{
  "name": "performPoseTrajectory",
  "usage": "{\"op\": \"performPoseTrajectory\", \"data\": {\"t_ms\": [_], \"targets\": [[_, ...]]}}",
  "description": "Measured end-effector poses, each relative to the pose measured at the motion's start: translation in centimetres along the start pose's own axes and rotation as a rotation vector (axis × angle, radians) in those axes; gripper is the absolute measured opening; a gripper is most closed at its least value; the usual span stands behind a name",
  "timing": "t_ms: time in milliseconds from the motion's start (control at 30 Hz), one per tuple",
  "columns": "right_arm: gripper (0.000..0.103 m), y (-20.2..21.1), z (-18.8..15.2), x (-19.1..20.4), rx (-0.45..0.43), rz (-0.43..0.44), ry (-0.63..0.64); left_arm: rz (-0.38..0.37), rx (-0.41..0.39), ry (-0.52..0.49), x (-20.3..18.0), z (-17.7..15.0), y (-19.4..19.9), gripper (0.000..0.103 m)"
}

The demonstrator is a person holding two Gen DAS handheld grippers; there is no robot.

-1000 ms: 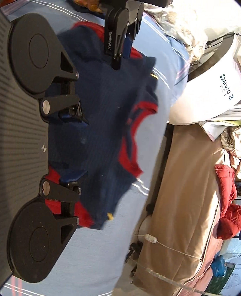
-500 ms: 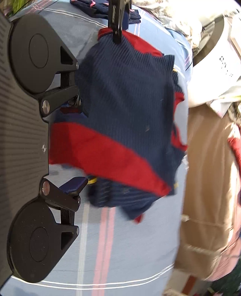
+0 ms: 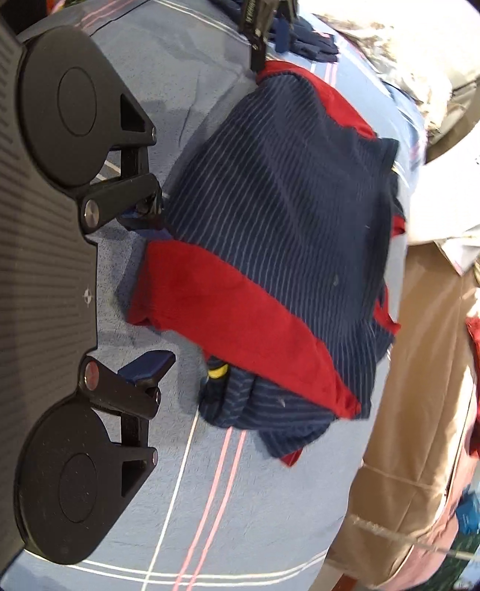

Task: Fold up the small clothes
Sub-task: 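Lay the folded legs onto the chest and open both grippers, then grasp the edges of the folded romper with both grippers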

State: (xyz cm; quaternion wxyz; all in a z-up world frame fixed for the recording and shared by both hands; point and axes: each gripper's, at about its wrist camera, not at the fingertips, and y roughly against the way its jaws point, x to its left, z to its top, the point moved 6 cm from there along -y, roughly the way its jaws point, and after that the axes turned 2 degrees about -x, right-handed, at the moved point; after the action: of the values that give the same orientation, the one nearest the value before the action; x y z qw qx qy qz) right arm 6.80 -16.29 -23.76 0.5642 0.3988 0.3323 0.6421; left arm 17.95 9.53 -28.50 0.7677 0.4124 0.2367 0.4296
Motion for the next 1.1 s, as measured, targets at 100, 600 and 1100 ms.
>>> {"op": "performPoseTrajectory", "data": {"t_ms": [100,600,1100], "targets": [[0.079,-0.6,0.1,0.3,0.020,-0.009,0.032,-0.027,0.048,-0.001,-0.7,0.4,-1.5,0.045],[0.000,1.0,-2.1,-2.8,0.085,-0.097,0.030,0.034,0.084,-0.187,1.5,0.1,-1.2,0.008],[0.103,3.3,-1.4,-7.8,0.003,-0.099,-0.184,-0.044,0.091,0.044,-7.3,-0.9,3.4,0.097]]}}
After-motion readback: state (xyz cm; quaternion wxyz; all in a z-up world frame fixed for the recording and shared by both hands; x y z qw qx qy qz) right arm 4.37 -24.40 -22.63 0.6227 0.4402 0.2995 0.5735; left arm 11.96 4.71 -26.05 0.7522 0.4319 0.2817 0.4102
